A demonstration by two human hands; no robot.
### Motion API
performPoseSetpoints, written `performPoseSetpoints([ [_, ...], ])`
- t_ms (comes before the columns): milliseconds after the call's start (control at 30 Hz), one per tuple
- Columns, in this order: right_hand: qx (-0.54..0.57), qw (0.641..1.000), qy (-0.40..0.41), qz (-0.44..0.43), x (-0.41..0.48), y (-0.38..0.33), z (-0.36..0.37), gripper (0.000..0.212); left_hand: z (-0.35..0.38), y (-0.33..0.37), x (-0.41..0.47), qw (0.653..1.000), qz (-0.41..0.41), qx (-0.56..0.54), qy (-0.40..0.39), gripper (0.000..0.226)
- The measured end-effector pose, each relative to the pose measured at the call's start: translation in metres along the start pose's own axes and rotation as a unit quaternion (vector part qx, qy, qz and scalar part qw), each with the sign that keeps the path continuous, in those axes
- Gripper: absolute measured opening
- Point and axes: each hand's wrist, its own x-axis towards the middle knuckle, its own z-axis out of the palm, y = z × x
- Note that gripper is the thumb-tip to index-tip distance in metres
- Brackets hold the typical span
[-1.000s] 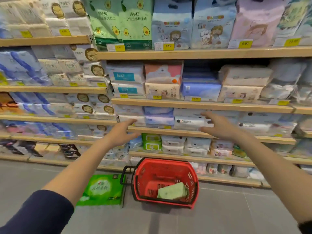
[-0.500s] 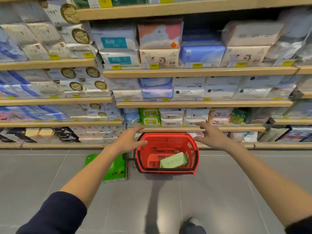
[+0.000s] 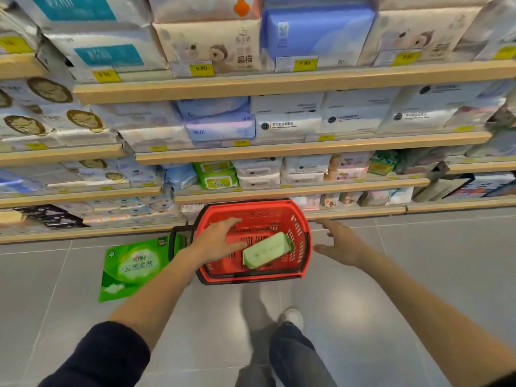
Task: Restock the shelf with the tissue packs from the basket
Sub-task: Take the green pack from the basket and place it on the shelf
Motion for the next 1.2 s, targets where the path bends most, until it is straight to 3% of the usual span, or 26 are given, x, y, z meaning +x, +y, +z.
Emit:
performPoseSetpoints([
  [267,-0.09,0.994,-0.057,0.012,0.102,0.034,0.009,0.067,0.039,-0.041,0.082,0.997,-0.038,-0.059,-0.009,0.068],
  [533,-0.166,0.976,-0.136,-0.039,0.229,0.097,0.12,0.073,0.141,-0.132,0.149,0.969,-0.113,-0.217,-0.032,0.071],
  [800,-0.37,0.893,-0.226,-0.122,0.349,0.169,0.242,0.1,0.247,-0.235,0.209,0.967,-0.158,-0.191,-0.053,0.066],
  [967,-0.432,0.847,-0.268,-0.154,0.396,0.211,0.302,0.117,0.293,-0.267,0.241,0.956,-0.164,-0.236,-0.052,0.067],
  [1200,-0.502,0.802,-0.266,-0.183,0.419,0.251,0.335,0.143,0.325,-0.29,0.26,0.956,-0.149,-0.248,-0.055,0.067],
])
